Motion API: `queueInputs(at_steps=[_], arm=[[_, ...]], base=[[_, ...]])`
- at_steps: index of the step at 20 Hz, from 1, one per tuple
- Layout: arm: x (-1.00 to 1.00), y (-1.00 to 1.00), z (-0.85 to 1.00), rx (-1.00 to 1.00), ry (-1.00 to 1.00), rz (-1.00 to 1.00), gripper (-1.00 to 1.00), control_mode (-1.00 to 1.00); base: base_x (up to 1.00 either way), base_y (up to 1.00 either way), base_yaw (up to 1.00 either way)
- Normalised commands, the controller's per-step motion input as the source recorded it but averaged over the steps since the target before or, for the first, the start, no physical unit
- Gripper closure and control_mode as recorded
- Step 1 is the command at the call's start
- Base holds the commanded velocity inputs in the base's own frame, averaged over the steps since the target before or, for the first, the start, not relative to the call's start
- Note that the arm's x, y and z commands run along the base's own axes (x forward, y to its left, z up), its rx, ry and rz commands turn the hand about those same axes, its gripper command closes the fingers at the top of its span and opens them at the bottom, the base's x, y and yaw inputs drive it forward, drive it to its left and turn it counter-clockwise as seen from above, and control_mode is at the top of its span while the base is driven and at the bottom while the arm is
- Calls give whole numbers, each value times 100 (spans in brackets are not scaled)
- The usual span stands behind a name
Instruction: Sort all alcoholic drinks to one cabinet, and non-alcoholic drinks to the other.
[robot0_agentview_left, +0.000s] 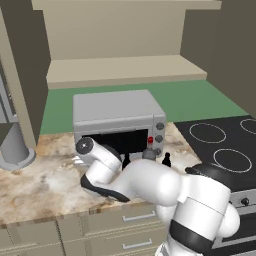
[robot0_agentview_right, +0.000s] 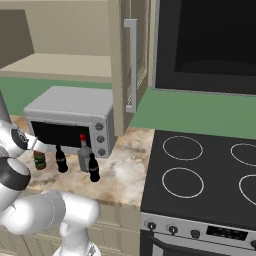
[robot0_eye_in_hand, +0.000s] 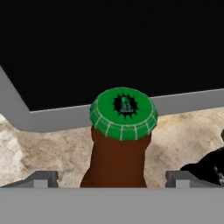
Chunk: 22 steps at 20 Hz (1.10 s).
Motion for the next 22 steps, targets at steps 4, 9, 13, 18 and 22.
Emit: queueInputs(at_steps=[4, 9, 13, 18, 22], arm=[[3, 3, -4, 0, -4, 0, 100, -100], [-1, 0, 2, 0, -12, 0, 100, -100], [-10, -1, 58, 1, -20, 0, 100, -100], [-26, -11, 91, 10, -16, 0, 100, -100], [-26, -11, 94, 20, -1, 0, 100, -100]], base=[[0, 0, 0], [0, 0, 0], [0, 0, 0], [0, 0, 0], [0, 0, 0]])
